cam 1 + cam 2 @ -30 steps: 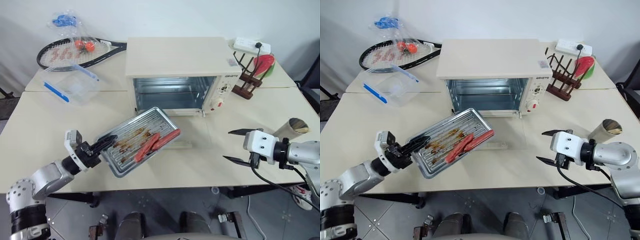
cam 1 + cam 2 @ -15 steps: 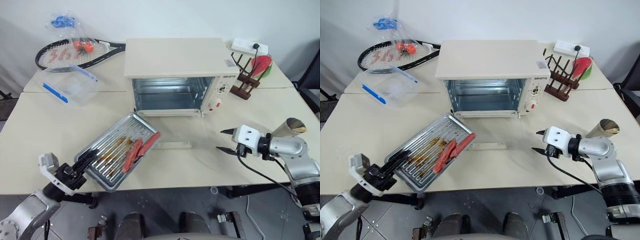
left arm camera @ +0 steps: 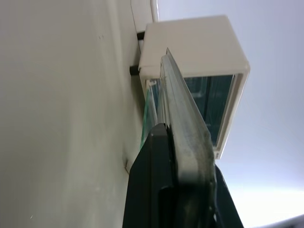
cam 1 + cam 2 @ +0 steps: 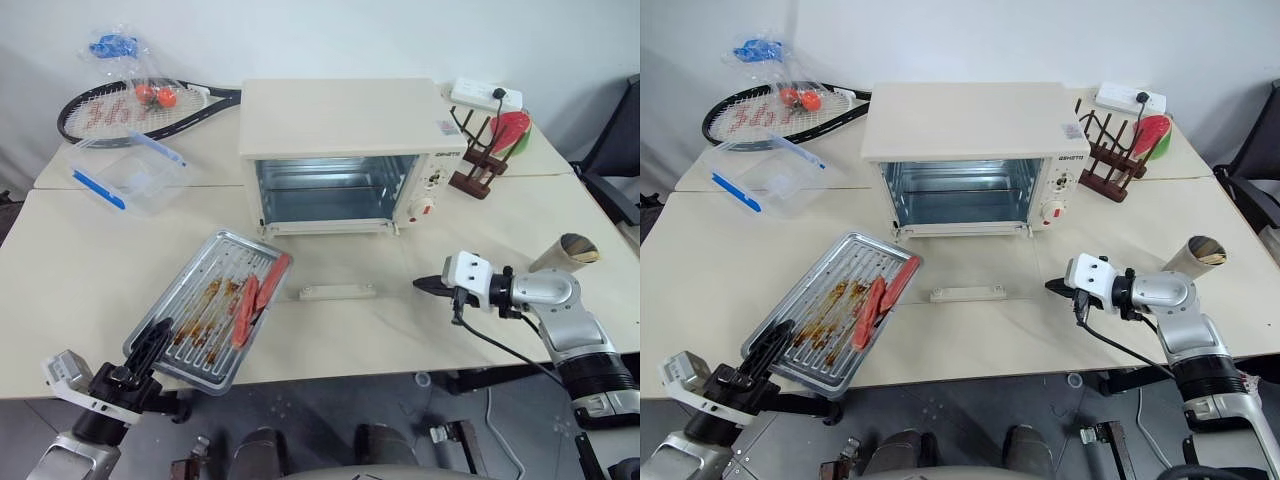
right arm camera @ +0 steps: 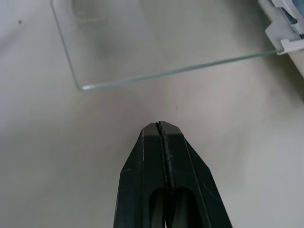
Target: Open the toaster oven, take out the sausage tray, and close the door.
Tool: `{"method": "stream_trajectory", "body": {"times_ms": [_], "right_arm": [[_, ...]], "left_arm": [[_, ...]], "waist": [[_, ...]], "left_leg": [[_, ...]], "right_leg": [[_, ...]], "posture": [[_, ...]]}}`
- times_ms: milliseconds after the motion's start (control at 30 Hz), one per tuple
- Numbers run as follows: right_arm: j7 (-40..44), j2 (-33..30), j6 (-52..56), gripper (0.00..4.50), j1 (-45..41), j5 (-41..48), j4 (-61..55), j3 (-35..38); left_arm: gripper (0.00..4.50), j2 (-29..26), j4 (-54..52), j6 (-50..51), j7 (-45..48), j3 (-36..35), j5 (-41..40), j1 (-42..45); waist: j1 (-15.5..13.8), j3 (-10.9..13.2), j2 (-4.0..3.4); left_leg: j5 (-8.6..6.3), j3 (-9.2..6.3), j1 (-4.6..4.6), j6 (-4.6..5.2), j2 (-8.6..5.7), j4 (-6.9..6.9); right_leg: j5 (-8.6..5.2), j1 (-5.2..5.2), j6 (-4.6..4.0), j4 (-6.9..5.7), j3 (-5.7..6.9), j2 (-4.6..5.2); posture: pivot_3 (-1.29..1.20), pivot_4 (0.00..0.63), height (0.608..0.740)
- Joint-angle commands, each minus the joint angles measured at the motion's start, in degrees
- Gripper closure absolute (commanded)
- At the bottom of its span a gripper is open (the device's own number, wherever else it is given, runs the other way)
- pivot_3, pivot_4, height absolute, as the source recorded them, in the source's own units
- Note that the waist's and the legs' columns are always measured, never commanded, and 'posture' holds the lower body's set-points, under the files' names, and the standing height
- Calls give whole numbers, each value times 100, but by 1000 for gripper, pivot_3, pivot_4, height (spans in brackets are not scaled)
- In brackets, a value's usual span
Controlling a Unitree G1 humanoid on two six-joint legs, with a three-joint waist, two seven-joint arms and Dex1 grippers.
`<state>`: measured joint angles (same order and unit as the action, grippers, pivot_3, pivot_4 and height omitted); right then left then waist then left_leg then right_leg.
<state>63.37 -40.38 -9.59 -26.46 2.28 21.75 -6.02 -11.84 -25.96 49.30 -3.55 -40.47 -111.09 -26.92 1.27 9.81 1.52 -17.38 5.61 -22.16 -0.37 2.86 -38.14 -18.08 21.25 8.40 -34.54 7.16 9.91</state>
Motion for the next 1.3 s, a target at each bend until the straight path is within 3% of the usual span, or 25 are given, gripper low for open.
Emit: {"method": "stream_trajectory", "body": {"times_ms": [33, 833, 1033, 1300], "right_arm": [[115, 198, 203, 4487, 39, 64, -10, -184], [-48, 207, 2149, 4487, -426, 1112, -1334, 428], [-440, 311, 3060, 4487, -1094, 1632, -1412, 926], [-562, 344, 3128, 4487, -2069, 1674, -932, 989]], "left_arm": [[4500, 71, -393, -309, 164, -146, -191, -256], [4500, 456, -696, -1056, 255, -428, -191, -956], [4500, 454, -685, -1047, 190, -263, -191, -897], [4500, 401, -610, -963, 151, -100, -191, -801]], "waist": [[27, -1, -1], [7, 32, -59], [14, 36, -65], [13, 36, -66]], "left_leg": [[-2, 1, 0, 0, 0, 0], [-22, 21, -18, 7, 9, -1], [-24, 22, -22, 7, 10, 0], [-27, 25, -25, 9, 10, 0]], "right_leg": [[0, 0, 0, 2, -1, 0], [-4, 26, -8, 15, -17, -11], [-4, 32, -8, 15, -18, -11], [-4, 33, -7, 11, -18, -12]], "posture": [[0, 150, 740], [0, 150, 740], [0, 150, 740], [0, 150, 740]]}}
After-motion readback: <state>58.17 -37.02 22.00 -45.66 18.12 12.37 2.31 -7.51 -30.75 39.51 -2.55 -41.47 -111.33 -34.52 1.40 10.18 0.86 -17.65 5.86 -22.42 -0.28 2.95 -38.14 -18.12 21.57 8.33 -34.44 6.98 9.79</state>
